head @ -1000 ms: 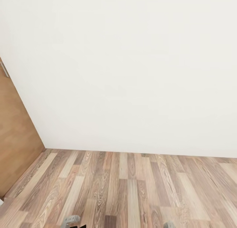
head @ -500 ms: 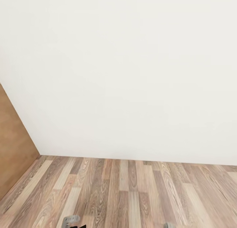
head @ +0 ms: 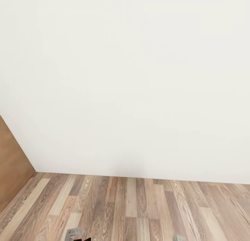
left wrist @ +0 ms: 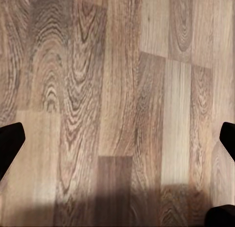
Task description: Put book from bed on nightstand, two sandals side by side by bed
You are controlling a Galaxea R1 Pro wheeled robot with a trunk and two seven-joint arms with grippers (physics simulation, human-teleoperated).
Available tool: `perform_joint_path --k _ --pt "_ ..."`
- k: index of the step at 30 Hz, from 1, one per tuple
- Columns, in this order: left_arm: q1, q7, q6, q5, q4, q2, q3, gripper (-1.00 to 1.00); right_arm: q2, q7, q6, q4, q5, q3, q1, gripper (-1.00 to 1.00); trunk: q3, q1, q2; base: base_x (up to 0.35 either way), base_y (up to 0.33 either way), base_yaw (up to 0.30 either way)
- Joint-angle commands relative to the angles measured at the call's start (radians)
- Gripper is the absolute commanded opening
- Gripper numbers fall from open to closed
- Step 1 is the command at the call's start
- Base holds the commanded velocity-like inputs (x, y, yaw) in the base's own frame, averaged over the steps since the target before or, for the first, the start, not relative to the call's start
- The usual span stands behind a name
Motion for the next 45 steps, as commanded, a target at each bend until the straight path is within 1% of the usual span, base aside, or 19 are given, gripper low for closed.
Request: perform_joint_path --k 1,10,16,36,42,45 --pt "-0.001 -0.002 -0.005 -0.011 0.001 0.0 0.008 1.0 0.0 0.004 -0.005 0.005 -0.01 0.004 -0.002 1.0 -0.001 0.001 0.0 0.33 0.0 0.0" --pt "-0.001 -0.001 -0.005 -0.011 0.001 0.0 0.008 1.0 0.0 0.004 -0.005 0.005 -0.01 0.004 -0.002 1.0 -0.001 0.001 0.0 0.33 0.0 -0.003" --pt "-0.001 -0.002 -0.005 -0.011 0.001 0.0 0.008 1.0 0.0 0.004 -0.006 0.005 -0.01 0.004 -0.002 1.0 -0.001 0.001 0.0 0.28 0.0 -0.179" --pt "-0.001 -0.002 -0.005 -0.011 0.001 0.0 0.008 1.0 0.0 0.004 -0.006 0.005 -0.01 0.004 -0.002 1.0 -0.001 0.001 0.0 0.015 0.0 -0.259" --pt "-0.001 -0.002 -0.005 -0.011 0.001 0.0 0.008 1.0 0.0 0.004 -0.006 0.005 -0.01 0.004 -0.002 1.0 -0.001 0.001 0.0 0.019 0.0 -0.092" --pt "-0.001 -0.002 -0.005 -0.011 0.001 0.0 0.008 1.0 0.0 0.004 -0.006 0.005 -0.01 0.004 -0.002 1.0 -0.001 0.001 0.0 0.219 0.0 -0.014"
